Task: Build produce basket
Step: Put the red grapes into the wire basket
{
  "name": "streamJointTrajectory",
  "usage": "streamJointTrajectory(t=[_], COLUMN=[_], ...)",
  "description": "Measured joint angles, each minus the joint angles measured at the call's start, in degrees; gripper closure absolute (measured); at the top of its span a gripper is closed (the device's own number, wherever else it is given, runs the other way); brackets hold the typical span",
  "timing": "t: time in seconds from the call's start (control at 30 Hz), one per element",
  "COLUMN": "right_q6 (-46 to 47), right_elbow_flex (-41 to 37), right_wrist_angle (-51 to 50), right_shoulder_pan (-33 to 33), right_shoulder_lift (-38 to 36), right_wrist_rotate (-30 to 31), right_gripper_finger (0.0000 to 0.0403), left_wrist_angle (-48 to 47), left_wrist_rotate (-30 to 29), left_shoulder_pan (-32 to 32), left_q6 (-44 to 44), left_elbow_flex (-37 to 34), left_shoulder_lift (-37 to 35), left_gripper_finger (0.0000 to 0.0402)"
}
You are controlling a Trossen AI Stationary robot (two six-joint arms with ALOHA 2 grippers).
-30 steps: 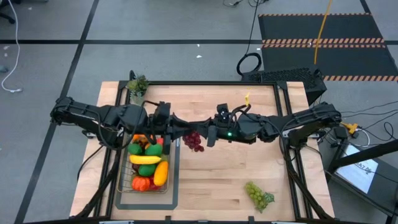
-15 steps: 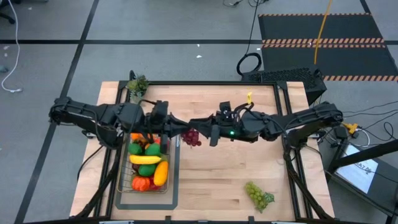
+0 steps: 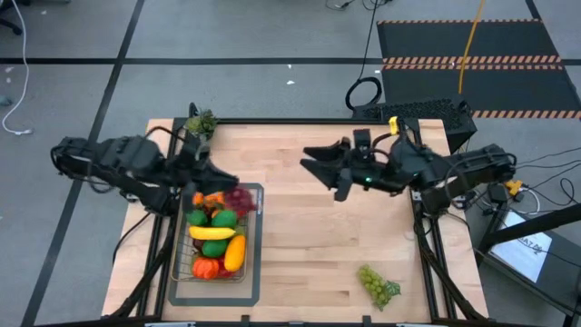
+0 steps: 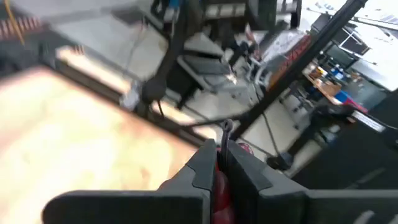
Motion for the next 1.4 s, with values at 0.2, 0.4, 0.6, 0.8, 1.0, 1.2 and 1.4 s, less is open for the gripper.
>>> streamJointTrajectory(t=[0.2, 0.4, 0.6, 0.8, 1.0, 1.2, 1.4], right_q6=[-1.45, -1.49, -1.36, -1.51, -1.81, -3.10, -5.47], right_elbow_flex=[0.04, 0.04, 0.02, 0.02, 0.02, 0.00, -0.02], right_wrist_angle=[-7.87, -14.10, -17.90, -20.98, -24.05, -25.94, -26.89], right_shoulder_pan=[0.00, 0.00, 0.00, 0.00, 0.00, 0.00, 0.02], right_shoulder_lift=[-3.28, -4.46, -4.31, -4.29, -4.46, -4.76, -5.88], right_wrist_rotate=[0.07, 0.01, -0.15, -0.18, -0.38, -1.91, -3.79], right_gripper_finger=[0.0163, 0.0165, 0.0165, 0.0165, 0.0165, 0.0165, 0.0165], left_wrist_angle=[-13.24, -25.15, -37.27, -45.82, -47.77, -47.67, -47.79], left_wrist_rotate=[0.75, 5.17, 13.43, 16.43, 16.41, 16.41, 16.24], left_shoulder_pan=[-3.64, -8.41, -13.46, -17.22, -18.79, -18.88, -18.88], left_q6=[-11.55, -21.67, -27.63, -27.26, -24.29, -23.92, -22.22], left_elbow_flex=[0.01, 0.01, -0.01, -0.01, -0.01, -0.01, -0.01], left_shoulder_lift=[-5.92, -7.42, -4.25, 0.15, 4.92, 9.91, 15.27], left_gripper_finger=[0.0376, 0.0376, 0.0376, 0.0376, 0.0376, 0.0376, 0.0376])
